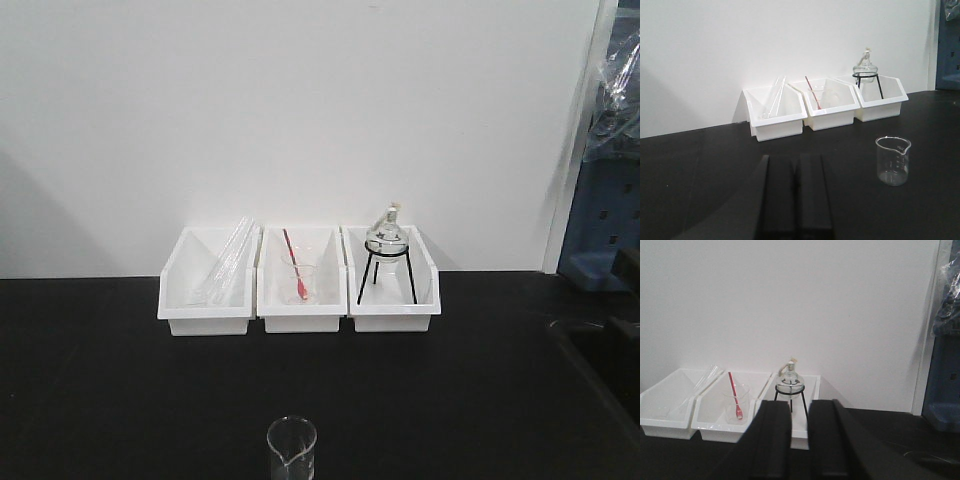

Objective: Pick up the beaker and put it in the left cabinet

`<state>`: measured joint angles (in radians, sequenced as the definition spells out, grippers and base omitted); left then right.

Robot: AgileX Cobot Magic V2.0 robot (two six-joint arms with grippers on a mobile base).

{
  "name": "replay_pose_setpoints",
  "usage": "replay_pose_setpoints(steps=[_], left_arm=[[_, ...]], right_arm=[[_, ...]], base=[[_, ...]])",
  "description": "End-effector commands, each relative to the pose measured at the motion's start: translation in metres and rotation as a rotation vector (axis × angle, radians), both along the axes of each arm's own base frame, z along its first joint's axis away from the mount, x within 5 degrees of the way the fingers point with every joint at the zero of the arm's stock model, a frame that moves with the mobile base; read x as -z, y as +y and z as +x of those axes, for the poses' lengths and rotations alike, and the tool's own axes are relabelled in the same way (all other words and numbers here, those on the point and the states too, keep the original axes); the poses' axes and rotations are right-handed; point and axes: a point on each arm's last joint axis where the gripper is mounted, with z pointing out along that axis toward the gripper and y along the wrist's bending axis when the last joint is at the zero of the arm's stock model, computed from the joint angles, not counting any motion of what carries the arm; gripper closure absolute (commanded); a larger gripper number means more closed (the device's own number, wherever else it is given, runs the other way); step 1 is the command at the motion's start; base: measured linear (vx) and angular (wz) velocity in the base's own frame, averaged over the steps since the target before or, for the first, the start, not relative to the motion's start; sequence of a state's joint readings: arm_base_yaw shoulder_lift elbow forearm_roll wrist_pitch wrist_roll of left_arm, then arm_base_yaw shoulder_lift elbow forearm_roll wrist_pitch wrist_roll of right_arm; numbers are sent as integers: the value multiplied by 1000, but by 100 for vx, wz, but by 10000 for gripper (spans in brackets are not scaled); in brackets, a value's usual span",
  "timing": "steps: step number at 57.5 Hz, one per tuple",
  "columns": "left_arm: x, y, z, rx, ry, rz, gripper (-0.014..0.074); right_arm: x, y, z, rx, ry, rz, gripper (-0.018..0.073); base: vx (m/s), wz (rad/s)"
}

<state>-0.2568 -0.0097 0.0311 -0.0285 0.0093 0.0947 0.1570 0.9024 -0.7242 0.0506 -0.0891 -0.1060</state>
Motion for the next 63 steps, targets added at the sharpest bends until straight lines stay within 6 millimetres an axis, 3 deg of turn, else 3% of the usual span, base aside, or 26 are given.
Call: replay_pose_setpoints(steps=[1, 11, 24, 30, 39, 51, 63], left_arm=[[-3, 0, -1, 2, -80, -33, 595], [-3, 0, -1, 2, -80, -33, 595], [-3, 0, -1, 2, -80, -33, 595], [-3, 0, -1, 2, -80, -33, 595], [-3, 0, -1, 2, -80, -33, 595], [-3, 0, -1, 2, -80, -33, 595], [-3, 0, -1, 2, -80, -33, 595]], right_arm=[[-21, -2, -3, 7, -111, 14, 104], [-23, -2, -3, 9, -136, 18, -172], [-27, -2, 0, 6, -187, 103, -157], [-13, 1, 13, 6, -159, 91, -134], [34, 2, 27, 11, -116, 98, -88], [125, 19, 20, -172, -62, -62, -22], [175, 43, 25, -443, -65, -40, -17]], base=[[0, 0], [0, 0], [0, 0], [0, 0], [0, 0], [0, 0], [0, 0]])
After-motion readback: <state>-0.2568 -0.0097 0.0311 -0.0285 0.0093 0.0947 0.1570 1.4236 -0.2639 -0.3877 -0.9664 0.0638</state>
